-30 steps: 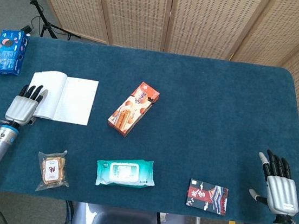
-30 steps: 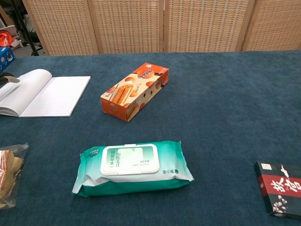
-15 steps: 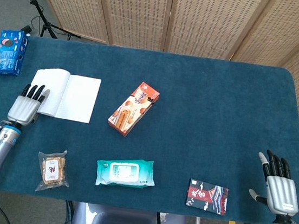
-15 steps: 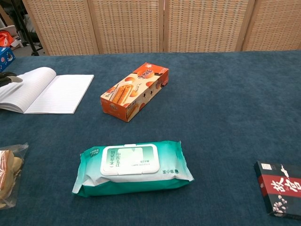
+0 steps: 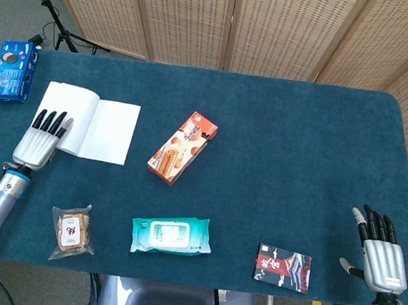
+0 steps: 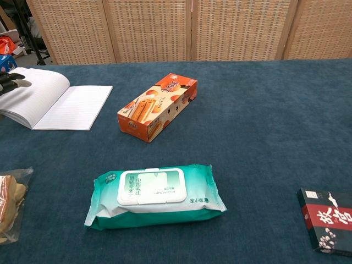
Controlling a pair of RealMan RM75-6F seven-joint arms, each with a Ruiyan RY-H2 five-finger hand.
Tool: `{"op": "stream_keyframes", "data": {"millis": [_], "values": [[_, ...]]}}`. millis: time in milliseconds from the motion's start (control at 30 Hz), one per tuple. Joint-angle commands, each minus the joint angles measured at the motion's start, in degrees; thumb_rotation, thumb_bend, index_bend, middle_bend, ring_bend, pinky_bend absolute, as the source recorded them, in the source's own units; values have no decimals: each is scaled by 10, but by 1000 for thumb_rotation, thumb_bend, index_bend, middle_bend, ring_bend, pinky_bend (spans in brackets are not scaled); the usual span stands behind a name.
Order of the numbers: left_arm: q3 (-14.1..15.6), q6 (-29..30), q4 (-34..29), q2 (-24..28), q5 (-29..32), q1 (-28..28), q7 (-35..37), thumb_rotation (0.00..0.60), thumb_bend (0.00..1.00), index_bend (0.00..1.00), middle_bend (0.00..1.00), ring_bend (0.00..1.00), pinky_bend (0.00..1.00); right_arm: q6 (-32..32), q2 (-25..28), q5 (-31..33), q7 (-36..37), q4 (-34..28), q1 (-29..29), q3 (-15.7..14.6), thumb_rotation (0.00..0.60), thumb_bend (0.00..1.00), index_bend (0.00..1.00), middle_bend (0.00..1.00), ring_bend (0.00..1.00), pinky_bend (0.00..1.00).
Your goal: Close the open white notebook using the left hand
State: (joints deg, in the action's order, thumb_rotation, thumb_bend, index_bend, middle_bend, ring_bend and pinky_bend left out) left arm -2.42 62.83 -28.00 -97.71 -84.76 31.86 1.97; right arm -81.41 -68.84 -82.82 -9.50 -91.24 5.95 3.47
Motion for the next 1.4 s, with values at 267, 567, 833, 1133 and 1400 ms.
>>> {"op": "stream_keyframes", "data": {"millis": [267,567,833,1133,1400], "values": [[5,46,0,-6,-20,5,-1,600,448,0,0,0,0,-1,1,0,1,-2,-1,0,600,53,0,0,0,0],[-3,106,11,-18,-30,7,19,600,442,0,0,0,0,0,2,1,0,-2,-1,0,600,53,0,0,0,0],[-13,153,28,-34,-33,11,46,600,437,0,0,0,0,0,2,2,-1,-3,-1,0,600,53,0,0,0,0],[-16,190,36,-45,-40,19,64,600,426,0,0,0,0,0,3,1,0,-4,-1,0,600,53,0,0,0,0],[-17,210,-48,-8,-29,-12,79,600,415,0,0,0,0,1,4,2,2,-4,-1,0,600,53,0,0,0,0]]}}
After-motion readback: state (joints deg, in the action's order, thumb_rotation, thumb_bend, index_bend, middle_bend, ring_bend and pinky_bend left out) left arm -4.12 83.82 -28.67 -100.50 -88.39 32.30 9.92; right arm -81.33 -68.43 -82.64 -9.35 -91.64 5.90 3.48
